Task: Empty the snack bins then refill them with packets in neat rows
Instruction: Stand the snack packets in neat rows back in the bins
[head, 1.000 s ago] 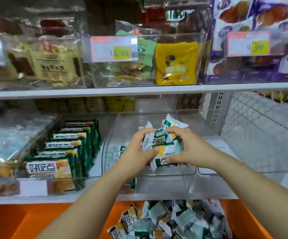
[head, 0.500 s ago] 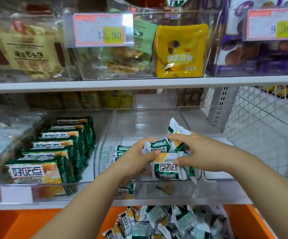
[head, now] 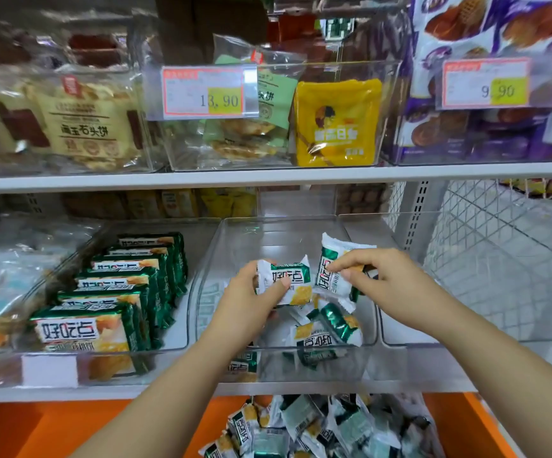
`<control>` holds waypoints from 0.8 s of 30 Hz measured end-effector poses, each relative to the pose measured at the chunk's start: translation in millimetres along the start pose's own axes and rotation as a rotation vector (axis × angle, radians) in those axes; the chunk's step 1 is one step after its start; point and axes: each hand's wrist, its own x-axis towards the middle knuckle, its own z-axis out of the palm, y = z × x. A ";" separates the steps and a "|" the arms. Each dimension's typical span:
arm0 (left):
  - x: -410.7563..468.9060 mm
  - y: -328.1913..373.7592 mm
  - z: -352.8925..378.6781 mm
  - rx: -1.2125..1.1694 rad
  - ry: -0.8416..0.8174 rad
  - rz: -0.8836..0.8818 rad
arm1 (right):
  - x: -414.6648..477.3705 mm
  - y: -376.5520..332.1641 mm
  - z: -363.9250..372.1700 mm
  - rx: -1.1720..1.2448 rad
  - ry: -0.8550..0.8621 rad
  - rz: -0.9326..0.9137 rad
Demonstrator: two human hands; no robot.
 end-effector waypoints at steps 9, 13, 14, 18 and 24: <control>-45.5 23.5 -21.8 -0.086 -0.039 0.003 | -37.7 -16.8 0.1 0.593 0.133 0.084; -77.1 36.5 -20.6 -0.290 -0.146 -0.145 | -56.6 -27.9 19.4 0.850 0.095 0.213; -84.8 38.6 -20.0 -0.348 -0.172 -0.170 | -60.3 -29.0 24.8 0.866 0.092 0.227; -99.6 30.6 -17.3 -0.471 -0.223 -0.204 | -73.1 -32.5 40.6 0.673 0.046 0.194; -97.1 22.8 -23.1 -0.200 -0.267 -0.067 | -71.2 -31.6 41.0 0.461 -0.034 0.157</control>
